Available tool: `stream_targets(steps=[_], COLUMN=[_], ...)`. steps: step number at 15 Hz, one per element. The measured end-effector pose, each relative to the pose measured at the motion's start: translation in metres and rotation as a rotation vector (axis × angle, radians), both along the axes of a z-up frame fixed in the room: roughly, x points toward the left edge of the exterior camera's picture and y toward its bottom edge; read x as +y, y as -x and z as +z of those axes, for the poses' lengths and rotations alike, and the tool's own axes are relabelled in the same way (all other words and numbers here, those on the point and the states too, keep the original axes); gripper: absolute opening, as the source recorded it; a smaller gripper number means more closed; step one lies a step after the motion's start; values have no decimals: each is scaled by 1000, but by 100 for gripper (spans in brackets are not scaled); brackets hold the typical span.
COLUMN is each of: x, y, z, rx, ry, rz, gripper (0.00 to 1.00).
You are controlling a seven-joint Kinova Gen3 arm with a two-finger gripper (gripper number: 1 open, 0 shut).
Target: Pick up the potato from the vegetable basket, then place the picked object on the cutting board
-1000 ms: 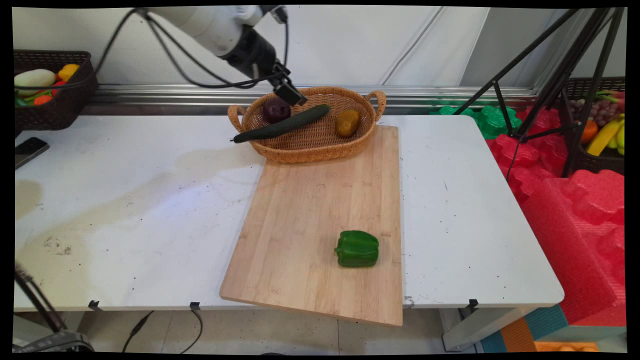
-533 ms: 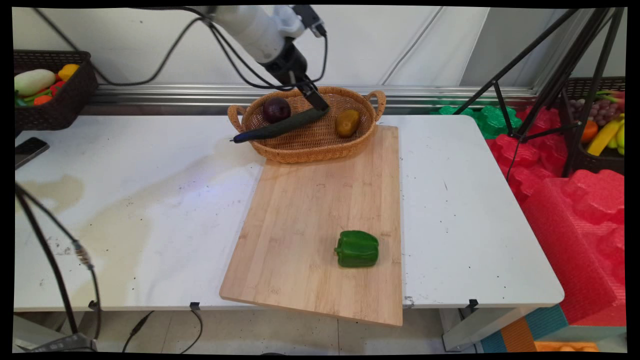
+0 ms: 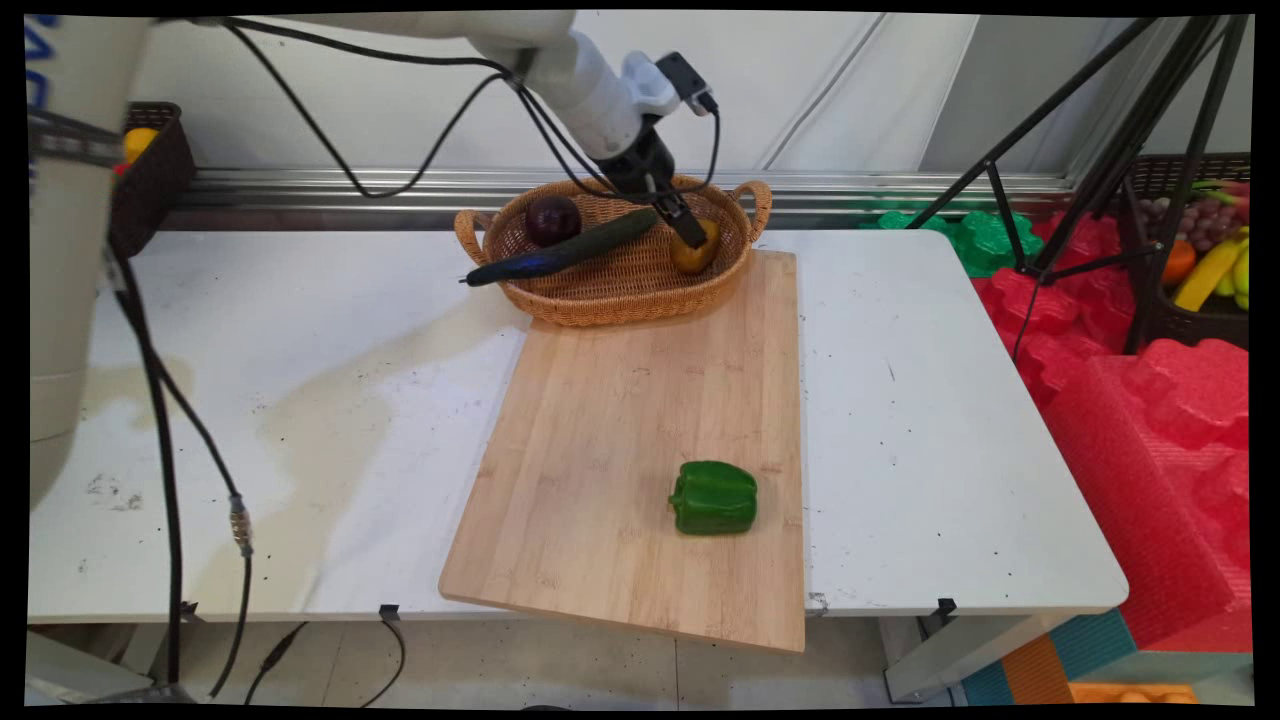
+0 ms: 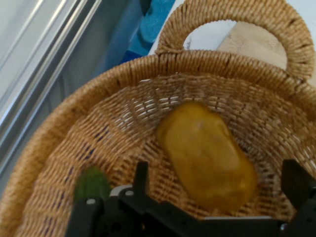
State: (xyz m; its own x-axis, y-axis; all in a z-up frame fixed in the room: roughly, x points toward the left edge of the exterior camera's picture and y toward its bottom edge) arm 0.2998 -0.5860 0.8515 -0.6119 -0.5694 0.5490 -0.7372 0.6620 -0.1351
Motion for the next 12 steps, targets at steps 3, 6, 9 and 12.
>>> stream_targets(steps=[3,6,9,12], x=[-14,-22,-29,-29], y=[9,13,18,20], z=[-15,-25,-35,-35], rx=[3,5,5,6], ry=[-19,-31,-43,-41], rz=[7,13,27,39], gripper=[100,100,0,0])
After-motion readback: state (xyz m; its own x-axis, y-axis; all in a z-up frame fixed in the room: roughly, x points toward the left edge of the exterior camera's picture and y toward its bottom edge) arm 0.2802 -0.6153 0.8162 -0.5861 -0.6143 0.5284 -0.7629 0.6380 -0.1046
